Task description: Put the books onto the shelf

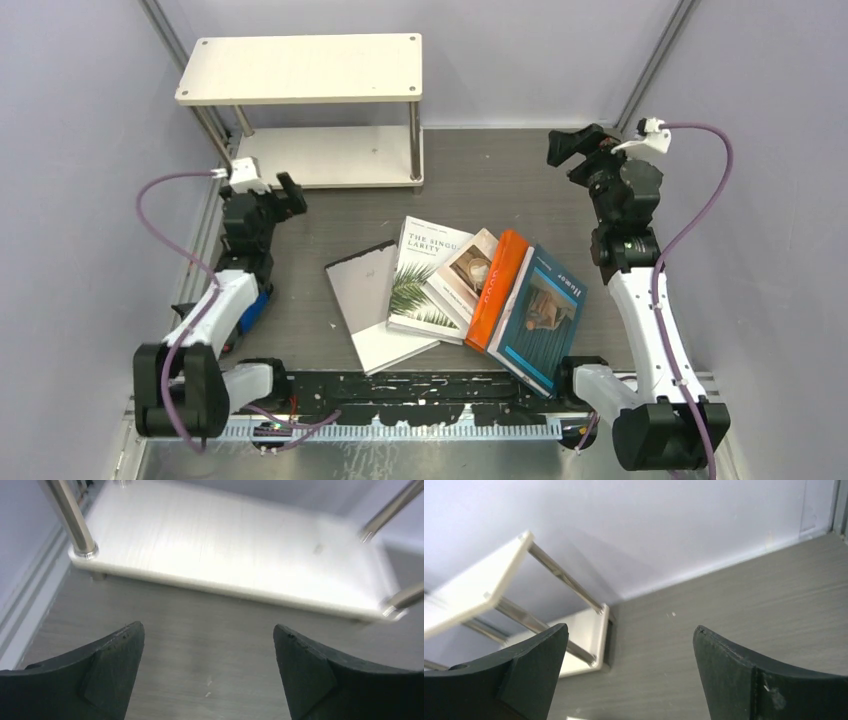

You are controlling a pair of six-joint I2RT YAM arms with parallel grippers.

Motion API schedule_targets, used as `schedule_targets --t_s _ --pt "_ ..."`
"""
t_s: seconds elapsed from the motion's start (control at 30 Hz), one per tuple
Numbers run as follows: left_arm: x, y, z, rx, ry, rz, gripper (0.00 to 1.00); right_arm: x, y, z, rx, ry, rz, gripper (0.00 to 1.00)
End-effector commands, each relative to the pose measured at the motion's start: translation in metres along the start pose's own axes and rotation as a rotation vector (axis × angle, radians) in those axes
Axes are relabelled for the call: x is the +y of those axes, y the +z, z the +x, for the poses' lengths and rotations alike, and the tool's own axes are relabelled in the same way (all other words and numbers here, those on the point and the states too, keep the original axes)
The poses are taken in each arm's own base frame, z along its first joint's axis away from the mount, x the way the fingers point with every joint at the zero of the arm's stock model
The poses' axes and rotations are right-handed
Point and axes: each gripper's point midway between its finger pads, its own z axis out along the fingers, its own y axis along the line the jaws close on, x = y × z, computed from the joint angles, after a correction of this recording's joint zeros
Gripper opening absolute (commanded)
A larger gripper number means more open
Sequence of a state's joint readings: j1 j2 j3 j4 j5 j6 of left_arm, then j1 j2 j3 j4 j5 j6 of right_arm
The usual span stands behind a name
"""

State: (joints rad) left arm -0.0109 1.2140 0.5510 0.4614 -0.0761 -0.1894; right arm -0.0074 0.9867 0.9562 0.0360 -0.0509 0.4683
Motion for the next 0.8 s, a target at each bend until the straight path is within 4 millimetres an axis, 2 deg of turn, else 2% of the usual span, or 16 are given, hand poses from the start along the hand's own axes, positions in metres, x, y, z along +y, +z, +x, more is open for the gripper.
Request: schedule_targets --t_s 0.0,0.07,0.13,0.17,0.23,0.27,0.47,0.53,0.63,0.77 --pt "0.001 -0.028 -0.074 -0.033 -0.280 -0.104 1.00 0.019 0.003 -0.063 -0.223 0.160 -0.013 1.00" --pt "0.005 -0.037 -0.092 -0.070 -0.379 -0.128 1.00 0.035 0.006 -0.073 -0.286 0.219 -0.111 1.00" --pt "0.006 -0.044 -0.103 -0.093 -0.414 -0.107 1.00 0.058 0.017 -0.061 -0.208 0.207 -0.244 0.97" --pt "0.003 -0.047 -0.110 -0.095 -0.415 -0.092 1.00 0.071 0.024 -0.065 -0.175 0.200 -0.290 0.97" --pt "-0.001 -0.050 -0.114 -0.066 -0.407 -0.081 1.00 0.098 0.038 -0.045 -0.050 0.167 -0.373 0.96" --pt "-0.002 -0.051 -0.116 -0.054 -0.404 -0.080 0.99 0.106 0.045 -0.035 -0.014 0.134 -0.373 0.95" --pt "0.006 -0.062 -0.126 -0.079 -0.423 -0.138 0.83 0.128 0.076 0.025 0.119 -0.114 -0.287 0.88" --pt "0.010 -0.067 -0.125 -0.081 -0.409 -0.193 0.83 0.130 0.085 0.041 0.130 -0.179 -0.264 0.85" --pt "0.006 -0.069 -0.125 -0.091 -0.363 -0.241 0.83 0.134 0.095 0.064 0.121 -0.249 -0.243 0.81" --pt "-0.002 -0.070 -0.127 -0.099 -0.307 -0.289 0.83 0.151 0.104 0.096 0.111 -0.352 -0.258 0.81"
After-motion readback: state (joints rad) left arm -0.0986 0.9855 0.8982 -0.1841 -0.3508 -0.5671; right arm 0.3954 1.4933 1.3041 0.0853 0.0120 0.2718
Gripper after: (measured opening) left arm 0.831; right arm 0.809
